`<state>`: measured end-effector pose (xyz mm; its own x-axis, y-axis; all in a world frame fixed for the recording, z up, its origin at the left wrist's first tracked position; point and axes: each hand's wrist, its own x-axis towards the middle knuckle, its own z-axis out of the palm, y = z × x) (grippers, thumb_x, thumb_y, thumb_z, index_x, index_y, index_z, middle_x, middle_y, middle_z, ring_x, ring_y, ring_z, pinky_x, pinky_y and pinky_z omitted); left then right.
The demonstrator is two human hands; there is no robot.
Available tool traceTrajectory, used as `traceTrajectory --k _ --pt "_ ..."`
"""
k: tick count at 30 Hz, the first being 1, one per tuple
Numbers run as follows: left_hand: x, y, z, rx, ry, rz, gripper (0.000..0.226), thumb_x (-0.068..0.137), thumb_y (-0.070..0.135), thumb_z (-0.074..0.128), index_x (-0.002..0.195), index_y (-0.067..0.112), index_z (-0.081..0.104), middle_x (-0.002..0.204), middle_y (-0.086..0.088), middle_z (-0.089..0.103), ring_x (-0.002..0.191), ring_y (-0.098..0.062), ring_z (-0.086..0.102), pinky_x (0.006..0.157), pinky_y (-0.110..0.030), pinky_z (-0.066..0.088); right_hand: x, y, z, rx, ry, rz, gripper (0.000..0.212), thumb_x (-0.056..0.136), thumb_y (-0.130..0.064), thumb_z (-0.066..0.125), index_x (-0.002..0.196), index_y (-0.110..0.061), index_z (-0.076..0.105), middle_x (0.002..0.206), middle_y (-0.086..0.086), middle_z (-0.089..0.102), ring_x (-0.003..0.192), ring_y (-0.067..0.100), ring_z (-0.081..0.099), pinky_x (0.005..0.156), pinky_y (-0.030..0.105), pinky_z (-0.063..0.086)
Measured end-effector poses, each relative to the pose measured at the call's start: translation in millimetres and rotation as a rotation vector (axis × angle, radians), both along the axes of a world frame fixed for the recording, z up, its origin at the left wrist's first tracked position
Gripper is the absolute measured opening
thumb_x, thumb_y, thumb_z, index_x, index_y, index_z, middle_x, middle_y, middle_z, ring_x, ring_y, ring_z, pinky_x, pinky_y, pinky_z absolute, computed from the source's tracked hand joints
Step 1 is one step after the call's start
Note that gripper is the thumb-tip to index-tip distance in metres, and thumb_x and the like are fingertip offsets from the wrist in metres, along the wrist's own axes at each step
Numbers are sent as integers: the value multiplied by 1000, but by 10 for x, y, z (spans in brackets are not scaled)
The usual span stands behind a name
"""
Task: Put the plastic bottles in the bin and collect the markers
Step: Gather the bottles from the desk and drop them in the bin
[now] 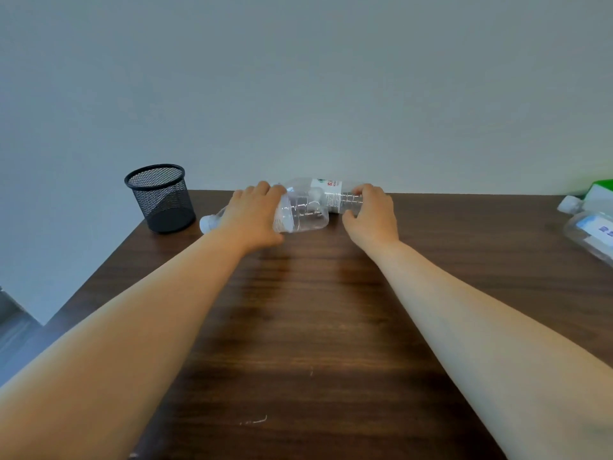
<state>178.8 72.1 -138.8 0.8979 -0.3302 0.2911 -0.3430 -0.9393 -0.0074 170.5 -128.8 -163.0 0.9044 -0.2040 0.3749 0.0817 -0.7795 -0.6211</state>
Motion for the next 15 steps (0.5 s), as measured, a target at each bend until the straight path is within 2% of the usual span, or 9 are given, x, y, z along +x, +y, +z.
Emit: traceTrajectory --k 3,6,7,9,11,13,15 --pt "-24 28 36 -291 -246 33 70 70 26 71 132 9 42 121 -15 48 108 -36 50 91 -40 38 143 37 19 -146 44 -6 51 84 -14 55 134 -13 42 141 7 42 134 27 32 101 40 36" --pt "-19 42 68 -422 -355 2 71 70 26 74 131 4 43 122 -19 49 107 -38 51 88 -42 41 257 57 -29 -302 221 10 73 87 -20 54 149 -18 17 159 5 13 148 27 4 116 52 13" --pt "-14 43 71 -444 -376 -15 73 70 26 75 131 3 43 122 -19 49 108 -39 51 89 -42 42 272 62 -40 -327 247 -3 76 86 -25 56 149 -19 14 159 5 12 147 29 3 115 55 10" --pt "-13 35 72 -477 -393 -40 75 69 25 76 132 1 42 124 -22 48 112 -39 50 92 -42 41 268 77 -32 -379 152 -79 75 81 -37 63 142 -16 27 148 11 29 139 33 22 112 53 19" --pt "-24 26 81 -502 -395 -47 78 69 23 77 133 -2 41 126 -24 46 115 -40 49 95 -43 40 237 107 16 -416 10 -140 76 71 -52 69 131 -16 38 132 11 42 124 31 37 102 42 31" --pt "-56 28 95 -524 -398 -45 79 68 20 79 133 -3 40 126 -26 45 115 -41 48 97 -45 39 199 150 41 -392 47 -81 87 66 -58 72 134 -18 36 137 11 37 125 31 36 100 39 34" --pt "-100 52 101 -532 -409 -50 79 66 16 79 132 -5 40 123 -29 45 112 -44 50 95 -47 41 160 196 45 -365 197 23 93 68 -52 72 141 -19 27 146 11 29 130 33 33 100 41 38"
